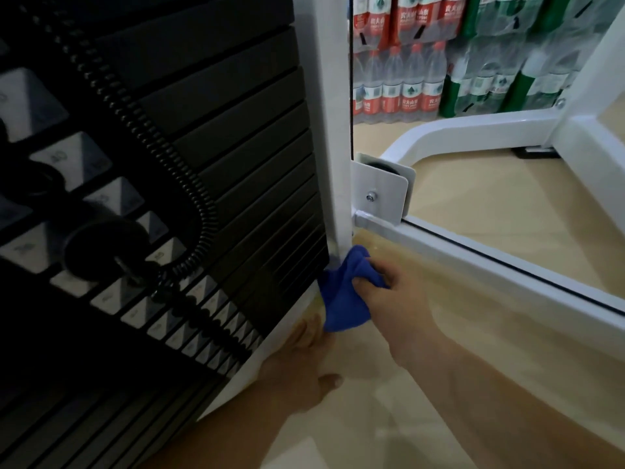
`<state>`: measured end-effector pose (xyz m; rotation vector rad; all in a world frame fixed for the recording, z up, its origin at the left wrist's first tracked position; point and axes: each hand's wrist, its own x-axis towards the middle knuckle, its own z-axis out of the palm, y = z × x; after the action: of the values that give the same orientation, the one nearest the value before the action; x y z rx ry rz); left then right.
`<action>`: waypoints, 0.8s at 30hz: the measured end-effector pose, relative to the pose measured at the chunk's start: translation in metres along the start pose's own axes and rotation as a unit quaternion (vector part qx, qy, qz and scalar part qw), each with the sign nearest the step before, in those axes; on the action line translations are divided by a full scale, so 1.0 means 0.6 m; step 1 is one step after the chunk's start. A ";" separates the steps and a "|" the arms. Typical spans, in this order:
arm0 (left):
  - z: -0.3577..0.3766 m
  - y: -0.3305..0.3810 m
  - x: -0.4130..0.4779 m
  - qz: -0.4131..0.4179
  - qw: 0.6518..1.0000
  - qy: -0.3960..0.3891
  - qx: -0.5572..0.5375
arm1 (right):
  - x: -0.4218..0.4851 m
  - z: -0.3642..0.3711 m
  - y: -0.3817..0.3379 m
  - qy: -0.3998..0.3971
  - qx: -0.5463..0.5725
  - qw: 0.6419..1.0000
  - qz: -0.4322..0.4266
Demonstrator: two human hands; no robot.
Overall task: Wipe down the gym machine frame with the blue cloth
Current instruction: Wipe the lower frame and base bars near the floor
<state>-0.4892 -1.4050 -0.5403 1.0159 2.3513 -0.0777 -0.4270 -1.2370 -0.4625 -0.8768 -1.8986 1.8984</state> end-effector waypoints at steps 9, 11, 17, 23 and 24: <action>0.067 0.032 -0.171 -0.035 0.979 0.141 -0.140 | -0.124 0.023 0.067 0.003 0.103 0.991 0.090; 0.065 0.023 -0.212 -0.060 0.969 0.162 -0.176 | -0.119 0.046 0.070 -0.020 0.104 0.991 0.076; 0.062 -0.007 -0.279 -0.112 0.978 0.175 -0.021 | -0.042 0.131 0.074 -0.058 0.102 0.989 0.093; 0.120 -0.065 -0.325 -0.102 0.981 0.112 0.124 | -0.079 0.177 0.094 -0.110 0.113 0.979 0.130; 0.132 -0.078 -0.329 -0.104 0.982 0.096 0.123 | -0.091 0.178 0.101 -0.117 0.091 0.980 0.135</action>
<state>-0.3753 -1.5882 -0.5105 0.9192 2.6690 -0.3741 -0.4393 -1.3588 -0.5185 -0.9274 -1.7652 2.3883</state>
